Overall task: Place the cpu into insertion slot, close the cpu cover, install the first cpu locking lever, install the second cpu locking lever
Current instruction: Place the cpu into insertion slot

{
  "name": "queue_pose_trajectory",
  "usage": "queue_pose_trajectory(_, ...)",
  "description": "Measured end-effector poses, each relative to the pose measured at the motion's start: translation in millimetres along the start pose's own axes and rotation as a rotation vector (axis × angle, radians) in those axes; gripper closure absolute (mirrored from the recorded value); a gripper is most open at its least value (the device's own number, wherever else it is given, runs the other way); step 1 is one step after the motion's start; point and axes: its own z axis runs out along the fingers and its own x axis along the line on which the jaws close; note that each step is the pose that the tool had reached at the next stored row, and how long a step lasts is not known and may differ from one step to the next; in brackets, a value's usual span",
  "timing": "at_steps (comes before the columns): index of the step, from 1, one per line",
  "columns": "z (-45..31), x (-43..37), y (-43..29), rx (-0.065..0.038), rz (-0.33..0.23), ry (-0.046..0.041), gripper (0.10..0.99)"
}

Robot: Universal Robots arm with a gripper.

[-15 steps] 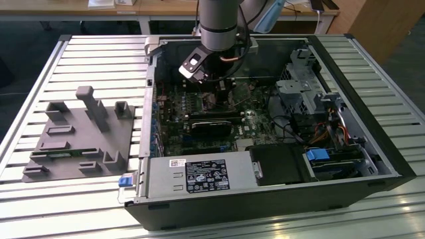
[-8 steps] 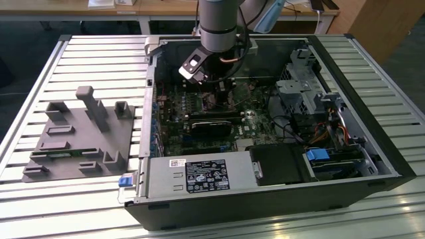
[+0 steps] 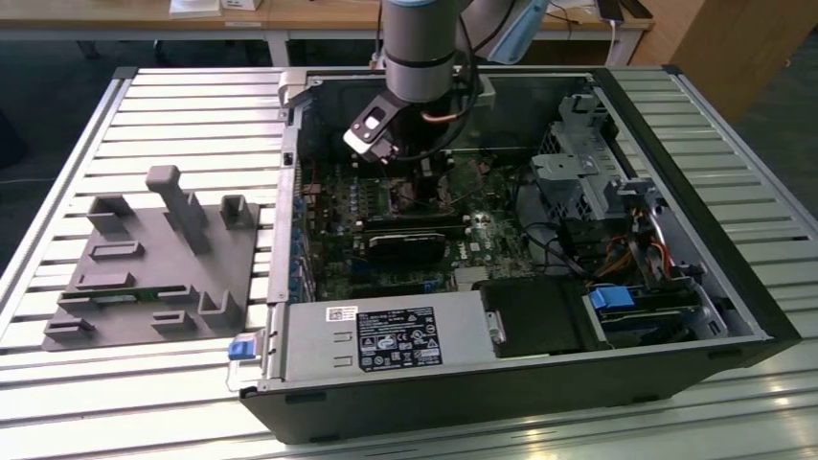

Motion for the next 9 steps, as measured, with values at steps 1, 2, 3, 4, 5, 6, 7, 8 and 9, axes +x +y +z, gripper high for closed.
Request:
queue_pose_trajectory(1,0.4,0.1,-0.3,0.000,0.000,0.0000,0.549)
queue_pose_trajectory(2,0.8,0.2,-0.4,0.000,0.000,0.0000,0.549)
queue_pose_trajectory(3,1.1,0.2,-0.5,0.000,0.000,-0.0001,0.549)
queue_pose_trajectory(4,1.2,0.3,-0.6,0.000,0.000,-0.0003,0.549)
queue_pose_trajectory(5,1.2,0.3,-0.6,0.000,0.000,-0.0003,0.549)
queue_pose_trajectory(6,1.2,0.3,-0.6,0.000,0.000,-0.0003,0.549)
queue_pose_trajectory(7,1.3,0.3,-0.6,0.000,0.000,-0.0001,0.549)
queue_pose_trajectory(8,1.4,0.3,-0.6,0.000,0.000,-0.0001,0.549)
queue_pose_trajectory(9,1.4,0.3,-0.6,0.000,0.000,-0.0001,0.549)
